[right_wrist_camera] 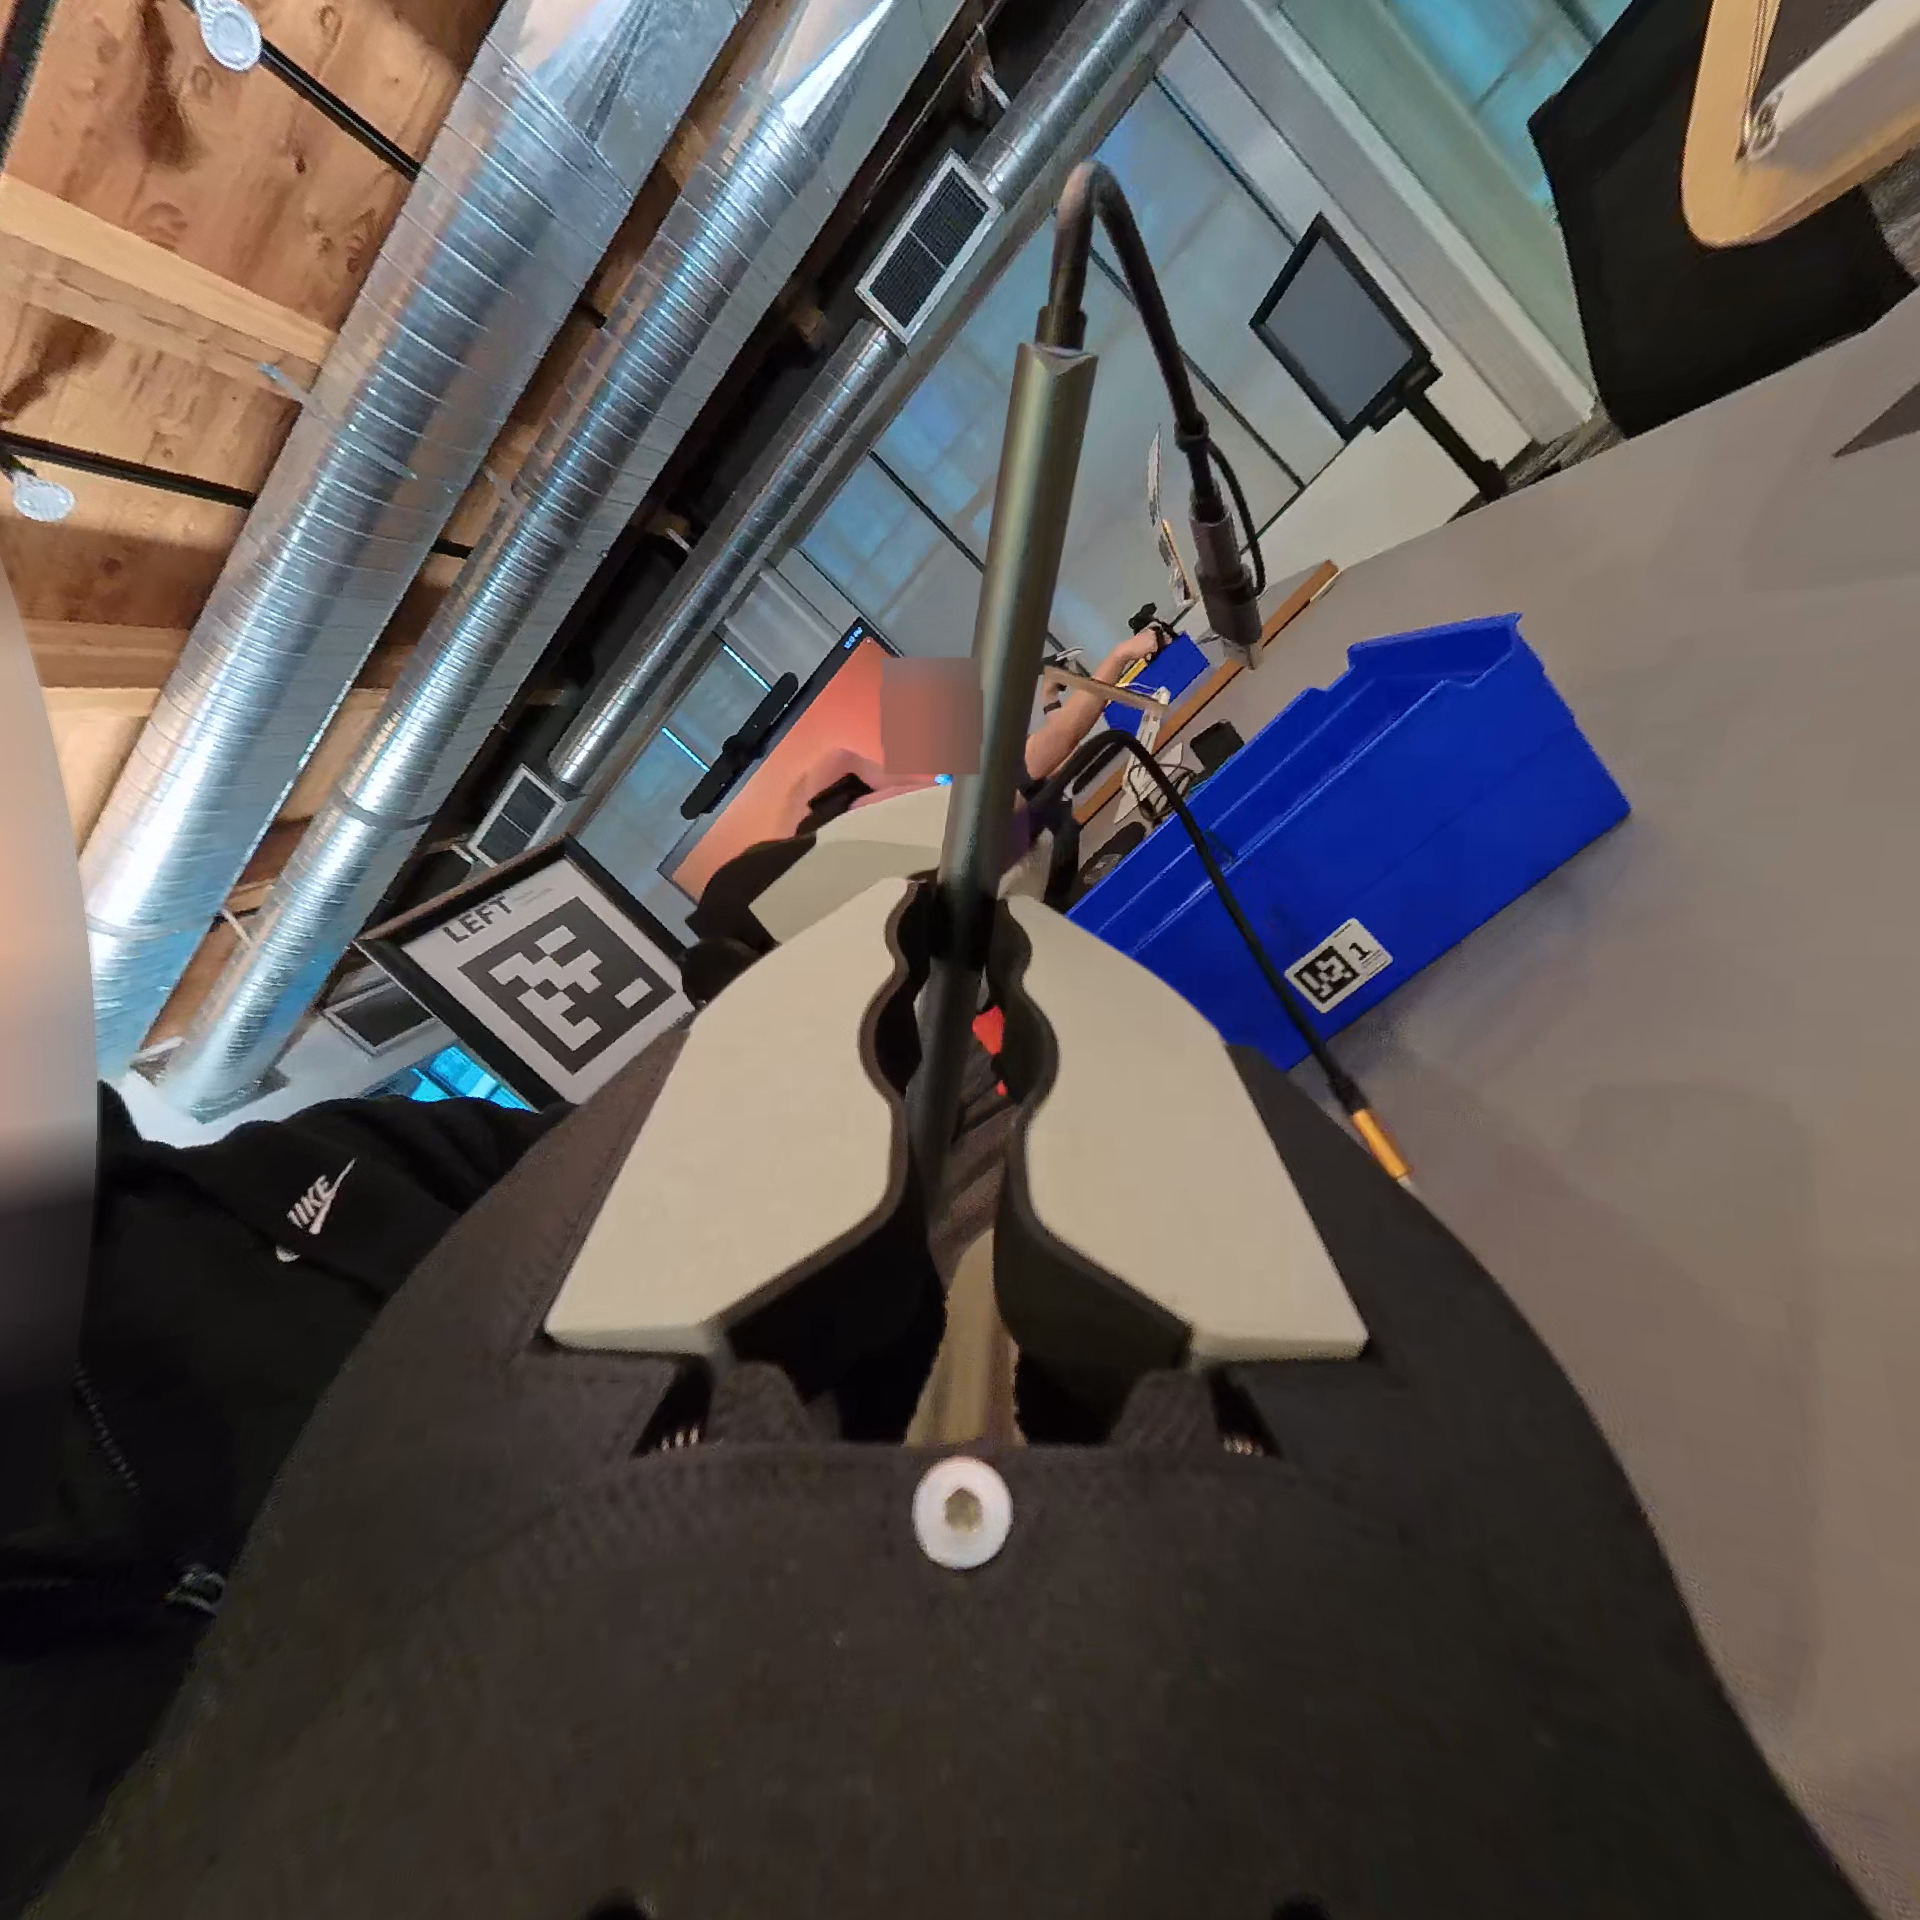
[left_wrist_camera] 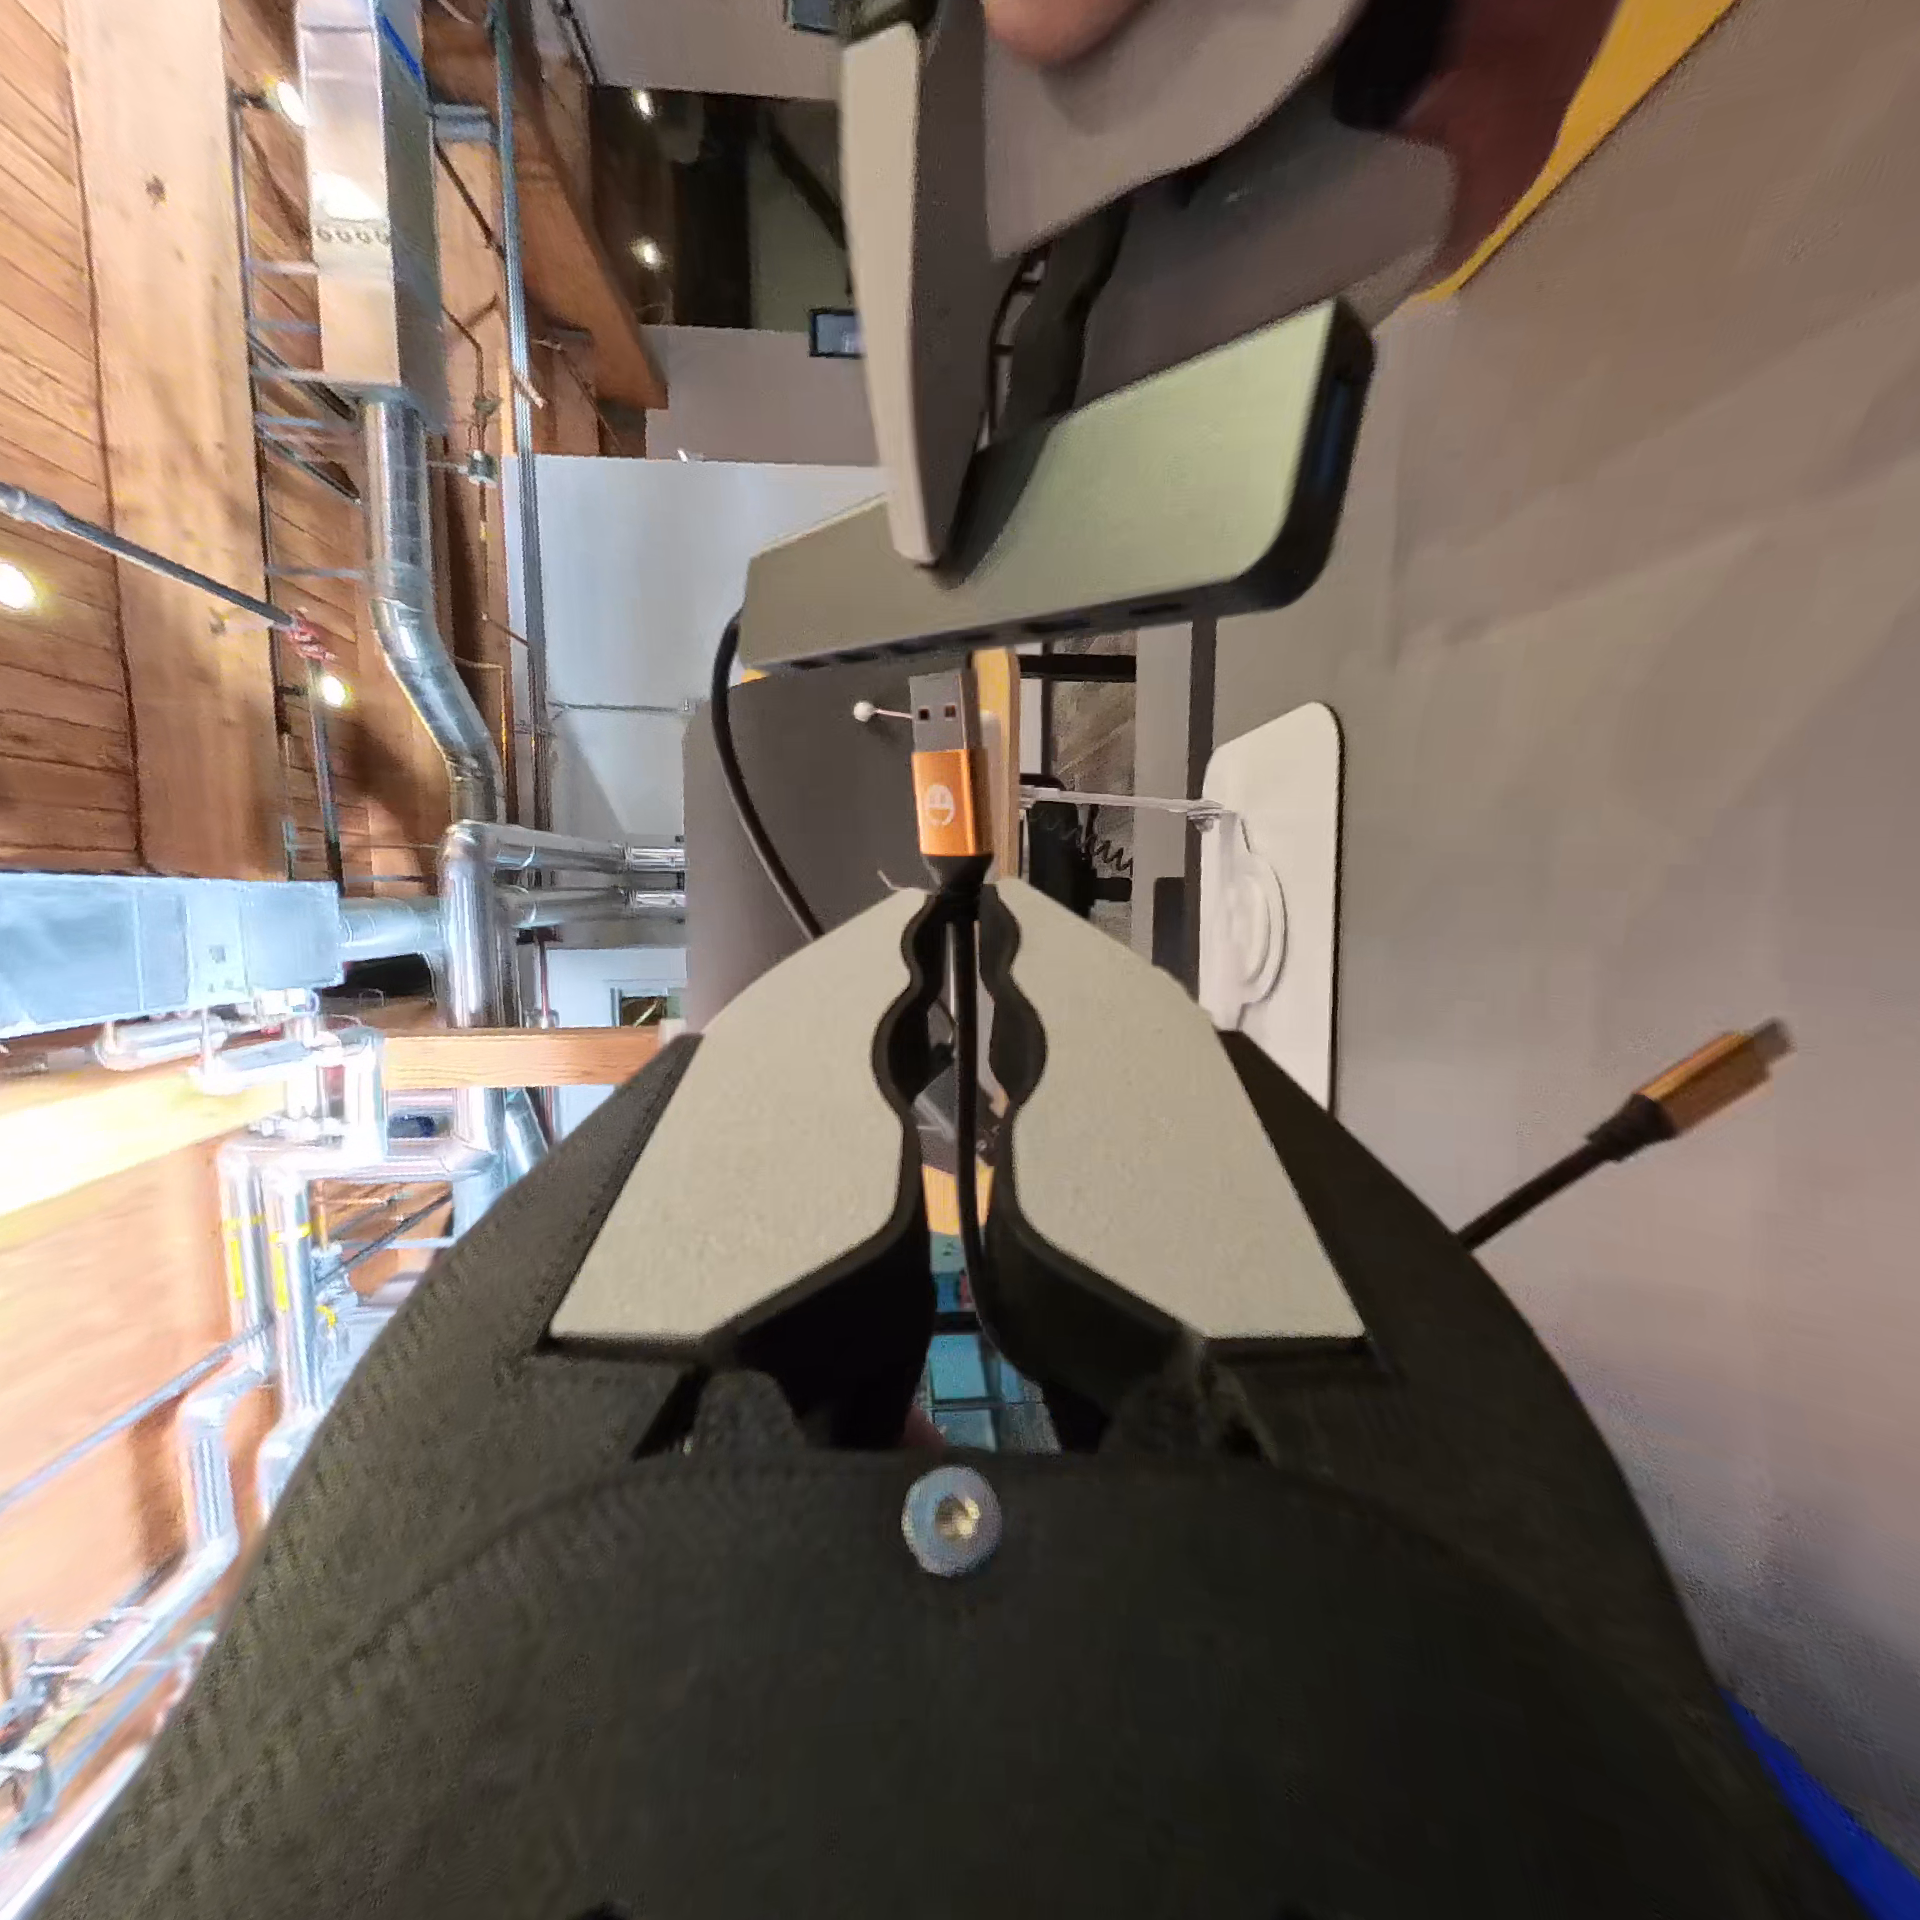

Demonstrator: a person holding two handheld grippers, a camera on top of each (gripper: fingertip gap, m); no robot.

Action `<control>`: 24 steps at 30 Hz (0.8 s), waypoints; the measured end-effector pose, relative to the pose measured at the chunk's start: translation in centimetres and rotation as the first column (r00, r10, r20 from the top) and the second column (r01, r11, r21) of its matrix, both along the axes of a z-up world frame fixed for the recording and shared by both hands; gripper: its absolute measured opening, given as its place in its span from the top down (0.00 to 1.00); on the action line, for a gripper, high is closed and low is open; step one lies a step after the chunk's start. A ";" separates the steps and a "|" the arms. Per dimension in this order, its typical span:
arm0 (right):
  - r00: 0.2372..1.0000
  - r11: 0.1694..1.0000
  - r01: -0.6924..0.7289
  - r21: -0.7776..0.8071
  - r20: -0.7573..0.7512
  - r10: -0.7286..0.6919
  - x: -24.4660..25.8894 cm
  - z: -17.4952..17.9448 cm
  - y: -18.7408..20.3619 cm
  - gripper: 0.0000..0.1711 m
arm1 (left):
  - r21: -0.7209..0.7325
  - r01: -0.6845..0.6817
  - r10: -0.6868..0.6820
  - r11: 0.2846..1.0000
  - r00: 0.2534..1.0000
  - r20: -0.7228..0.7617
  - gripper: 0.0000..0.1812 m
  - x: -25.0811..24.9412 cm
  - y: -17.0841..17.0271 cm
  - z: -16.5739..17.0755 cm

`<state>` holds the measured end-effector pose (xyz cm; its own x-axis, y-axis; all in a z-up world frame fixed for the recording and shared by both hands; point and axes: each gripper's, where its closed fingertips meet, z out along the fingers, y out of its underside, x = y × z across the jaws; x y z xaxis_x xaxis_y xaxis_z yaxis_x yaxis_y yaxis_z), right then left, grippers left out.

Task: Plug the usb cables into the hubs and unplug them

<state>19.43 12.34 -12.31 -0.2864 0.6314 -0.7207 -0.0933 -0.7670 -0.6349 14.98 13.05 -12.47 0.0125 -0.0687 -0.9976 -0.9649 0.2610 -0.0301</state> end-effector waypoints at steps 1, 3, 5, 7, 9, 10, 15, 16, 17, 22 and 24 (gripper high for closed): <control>1.000 1.000 -0.006 -0.010 0.004 0.006 -0.2 -0.1 -0.1 0.94 | 0.000 -0.004 0.004 1.000 1.000 -0.021 0.96 -0.1 0.0 -0.3; 1.000 0.999 -0.018 -0.028 0.006 0.018 -0.3 -0.2 -0.2 0.94 | 0.031 -0.025 0.026 0.999 0.999 -0.037 0.96 -0.3 0.0 -0.4; 1.000 0.999 -0.024 -0.042 0.009 0.024 -0.5 -0.3 -0.3 0.94 | 0.025 -0.029 0.030 0.999 0.998 -0.053 0.96 -0.2 0.0 -0.7; 1.000 0.999 -0.025 -0.046 0.012 0.026 -0.4 -0.5 -0.2 0.94 | 0.022 -0.038 0.039 0.999 0.997 -0.063 0.96 -0.1 0.1 -0.9; 0.999 0.998 -0.024 -0.050 0.023 0.025 -0.4 -0.8 0.0 0.94 | 0.024 -0.038 0.040 0.999 0.997 -0.059 0.96 -0.1 0.1 -0.8; 0.999 0.998 -0.027 -0.051 0.020 0.028 -0.3 -0.9 0.0 0.94 | 0.020 -0.039 0.040 0.999 0.997 -0.062 0.96 -0.1 0.1 -0.9; 0.998 0.999 -0.045 -0.030 0.052 0.046 -0.6 -1.4 -0.3 0.94 | 0.003 -0.049 0.049 0.999 0.997 -0.066 0.96 -0.4 0.3 -0.9; 0.997 0.999 -0.047 -0.027 0.058 0.049 -0.6 -1.5 -0.4 0.94 | 0.001 -0.049 0.049 0.999 0.997 -0.066 0.96 -0.5 0.3 -0.9; 0.996 0.999 -0.048 -0.022 0.068 0.050 -0.7 -1.6 -0.4 0.94 | -0.006 -0.051 0.051 0.999 0.996 -0.069 0.96 -0.6 0.3 -0.9; 0.992 0.999 -0.045 0.013 0.118 0.043 -1.0 -2.1 -0.6 0.94 | -0.035 -0.054 0.052 0.998 0.997 -0.053 0.96 -0.9 0.3 -1.0; 0.992 0.999 -0.046 0.015 0.118 0.044 -1.1 -2.1 -0.7 0.94 | -0.038 -0.051 0.049 0.998 0.997 -0.061 0.96 -0.9 0.3 -1.0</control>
